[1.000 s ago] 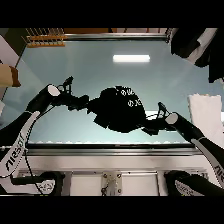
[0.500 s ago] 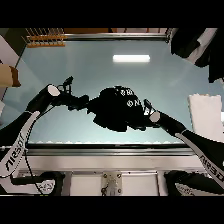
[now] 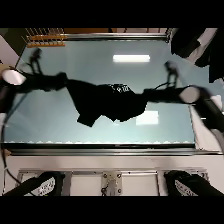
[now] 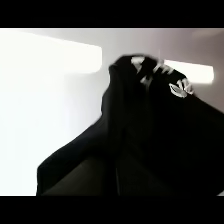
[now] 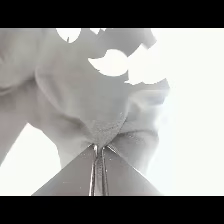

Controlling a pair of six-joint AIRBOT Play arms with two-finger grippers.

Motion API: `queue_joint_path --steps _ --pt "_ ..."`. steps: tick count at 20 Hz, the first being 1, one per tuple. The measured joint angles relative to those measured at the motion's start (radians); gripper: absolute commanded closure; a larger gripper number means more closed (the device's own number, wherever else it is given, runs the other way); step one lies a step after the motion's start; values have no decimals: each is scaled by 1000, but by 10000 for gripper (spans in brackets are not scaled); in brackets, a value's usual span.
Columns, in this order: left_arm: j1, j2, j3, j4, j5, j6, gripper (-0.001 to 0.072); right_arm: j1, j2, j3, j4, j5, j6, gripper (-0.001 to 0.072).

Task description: Fold the clothes and pants, and hang the long-sleeved shirts on hangers.

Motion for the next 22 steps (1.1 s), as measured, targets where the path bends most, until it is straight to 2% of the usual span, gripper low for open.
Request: queue_joint_path --steps 6,14,18,22 --pt "117 330 240 -4 -13 4 699 -190 318 249 -80 108 -21 700" --pt "299 619 327 -3 -14 7 699 -346 560 303 -101 181 15 700" --pt "360 599 326 -4 -63 -15 699 -365 547 304 -107 356 98 700" --pt "319 438 225 -5 -111 -36 699 -368 416 242 -82 536 134 700"
